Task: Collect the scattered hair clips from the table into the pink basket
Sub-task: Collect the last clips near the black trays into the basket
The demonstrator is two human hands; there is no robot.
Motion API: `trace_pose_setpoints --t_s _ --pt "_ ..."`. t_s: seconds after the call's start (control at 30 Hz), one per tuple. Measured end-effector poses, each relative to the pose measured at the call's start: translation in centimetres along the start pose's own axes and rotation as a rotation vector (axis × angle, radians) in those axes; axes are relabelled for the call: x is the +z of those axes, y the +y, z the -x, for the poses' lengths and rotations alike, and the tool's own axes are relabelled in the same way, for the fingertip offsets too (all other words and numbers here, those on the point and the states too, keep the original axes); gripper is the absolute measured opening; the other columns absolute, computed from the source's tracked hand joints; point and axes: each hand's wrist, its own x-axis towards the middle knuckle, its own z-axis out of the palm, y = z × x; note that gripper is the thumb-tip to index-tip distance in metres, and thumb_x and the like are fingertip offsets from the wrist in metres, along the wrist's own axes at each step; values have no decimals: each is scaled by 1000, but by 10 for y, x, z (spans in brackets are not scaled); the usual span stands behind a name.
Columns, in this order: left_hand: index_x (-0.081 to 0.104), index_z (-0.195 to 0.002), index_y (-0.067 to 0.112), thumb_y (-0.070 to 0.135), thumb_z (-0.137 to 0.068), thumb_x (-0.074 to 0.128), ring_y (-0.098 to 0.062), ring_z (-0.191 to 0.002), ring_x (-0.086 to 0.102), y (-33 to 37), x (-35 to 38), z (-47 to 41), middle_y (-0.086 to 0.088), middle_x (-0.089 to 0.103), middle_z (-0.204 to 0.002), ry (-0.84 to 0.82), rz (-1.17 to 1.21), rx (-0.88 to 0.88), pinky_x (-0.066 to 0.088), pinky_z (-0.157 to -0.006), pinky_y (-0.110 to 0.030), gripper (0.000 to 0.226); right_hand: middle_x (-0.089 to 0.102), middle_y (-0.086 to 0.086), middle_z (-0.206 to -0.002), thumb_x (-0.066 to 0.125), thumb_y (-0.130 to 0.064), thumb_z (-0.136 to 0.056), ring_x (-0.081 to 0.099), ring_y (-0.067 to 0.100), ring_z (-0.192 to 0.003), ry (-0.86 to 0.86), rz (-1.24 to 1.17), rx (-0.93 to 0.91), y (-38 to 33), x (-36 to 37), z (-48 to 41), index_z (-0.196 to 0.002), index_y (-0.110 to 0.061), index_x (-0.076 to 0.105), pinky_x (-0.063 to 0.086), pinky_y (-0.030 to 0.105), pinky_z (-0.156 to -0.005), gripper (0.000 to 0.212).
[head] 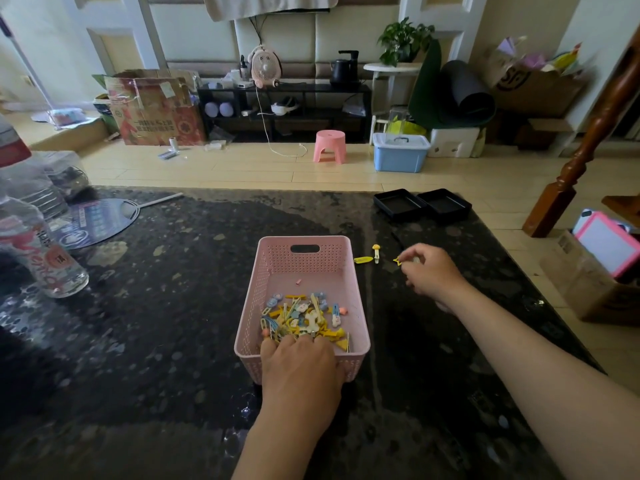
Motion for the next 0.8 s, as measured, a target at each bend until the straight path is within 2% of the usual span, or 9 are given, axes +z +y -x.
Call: trace_pose_setpoints --t_s 0.07,0.23,0.3,0.4,0.43,0.5,0.6,0.7,0.8 --pt "55 -104 27 49 -98 43 -20 -105 52 0 0 0 5 59 -110 3 -3 0 32 -97 -44 26 62 7 -92 52 -9 -90 61 21 -72 -41 -115 -61 -22 4 11 -90 -21 65 45 30 -50 18" --pt "55 -105 27 50 -97 43 -21 -106 52 1 0 2 4 60 -111 13 3 -6 31 -96 -44 27 62 2 -95 51 -4 -93 58 14 -69 -226 -138 -249 -67 21 42 -94 -16 67 46 25 -51 20" --pt "55 -107 27 49 -97 44 -21 -108 52 1 0 1 4 59 -112 9 2 -7 32 -97 -45 27 63 -2 -98 56 -2 -90 59 10 -79 -359 -93 -303 -76 26 51 -98 -19 72 52 27 -64 25" --pt "56 -106 26 48 -97 46 -21 -108 52 1 0 1 4 60 -112 12 0 -9 32 -97 -46 25 65 -1 -123 60 -2 -88 59 11 -114 -525 -39 -341 -78 31 52 -113 -28 72 53 35 -93 38" --pt "56 -105 26 47 -97 46 -21 -107 51 1 0 2 4 60 -112 16 4 -7 32 -98 -46 25 63 -1 -130 59 -2 -89 55 13 -122 -509 -60 -341 -77 32 50 -119 -29 70 50 38 -99 42" --pt "56 -106 26 47 -97 45 -21 -107 51 1 1 2 4 59 -112 21 16 -4 31 -98 -45 25 56 0 -141 57 -4 -90 49 18 -132 -348 -73 -313 -71 33 37 -131 -27 61 44 40 -106 47" --pt "57 -108 24 44 -97 47 -22 -107 51 0 2 1 2 60 -113 28 22 -3 31 -99 -46 25 36 5 -157 57 -14 -90 36 26 -143 -139 280 -214 -44 32 1 -151 -25 36 36 40 -110 66" --pt "58 -110 22 42 -97 48 -25 -108 51 0 4 -1 0 60 -113 38 17 -1 30 -99 -47 26 17 12 -163 56 -23 -91 24 30 -148 -196 530 -73 -11 36 -25 -157 -25 16 28 40 -116 77" --pt "58 -109 22 40 -97 48 -26 -107 51 0 5 -3 -1 60 -113 46 25 3 30 -97 -48 24 3 17 -165 49 -24 -97 15 32 -151 -252 619 -51 4 51 -36 -158 -24 7 22 40 -117 74"
